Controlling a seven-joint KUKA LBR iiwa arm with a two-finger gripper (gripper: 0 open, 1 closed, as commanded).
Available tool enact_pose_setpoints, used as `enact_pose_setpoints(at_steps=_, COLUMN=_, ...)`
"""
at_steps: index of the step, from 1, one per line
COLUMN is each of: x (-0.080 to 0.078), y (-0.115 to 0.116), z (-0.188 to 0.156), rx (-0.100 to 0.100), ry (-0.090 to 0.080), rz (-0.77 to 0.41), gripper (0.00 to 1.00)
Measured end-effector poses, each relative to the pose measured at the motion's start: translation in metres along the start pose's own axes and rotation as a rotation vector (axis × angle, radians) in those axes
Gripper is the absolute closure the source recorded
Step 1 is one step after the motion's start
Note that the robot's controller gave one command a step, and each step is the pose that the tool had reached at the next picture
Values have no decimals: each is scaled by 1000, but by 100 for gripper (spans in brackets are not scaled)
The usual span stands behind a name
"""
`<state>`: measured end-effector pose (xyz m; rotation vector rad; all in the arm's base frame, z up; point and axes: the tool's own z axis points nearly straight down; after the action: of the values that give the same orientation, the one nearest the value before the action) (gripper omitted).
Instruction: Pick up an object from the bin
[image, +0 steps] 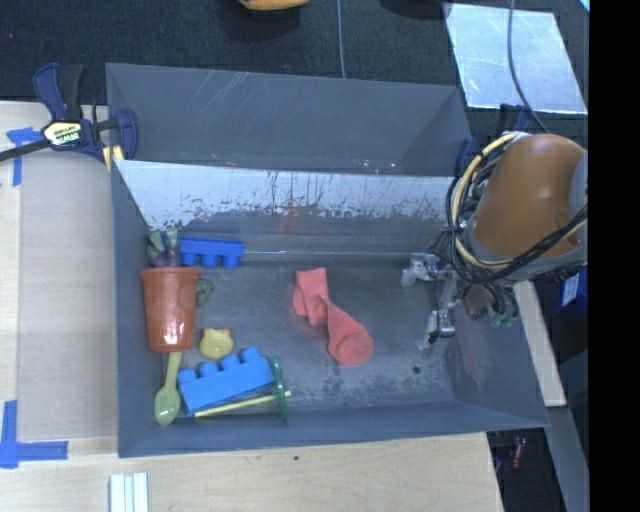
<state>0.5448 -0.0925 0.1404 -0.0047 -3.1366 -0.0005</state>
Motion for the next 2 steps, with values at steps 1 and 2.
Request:
enact_pose_setpoints(at_steps=1, x=-2, y=0, z=-5, rx=1, ry=-9, rz=-3, gripper=0)
enact_pose_setpoints(at_steps=2, x=-51, y=39, z=57, rx=1, ry=-17, rz=77, gripper=0)
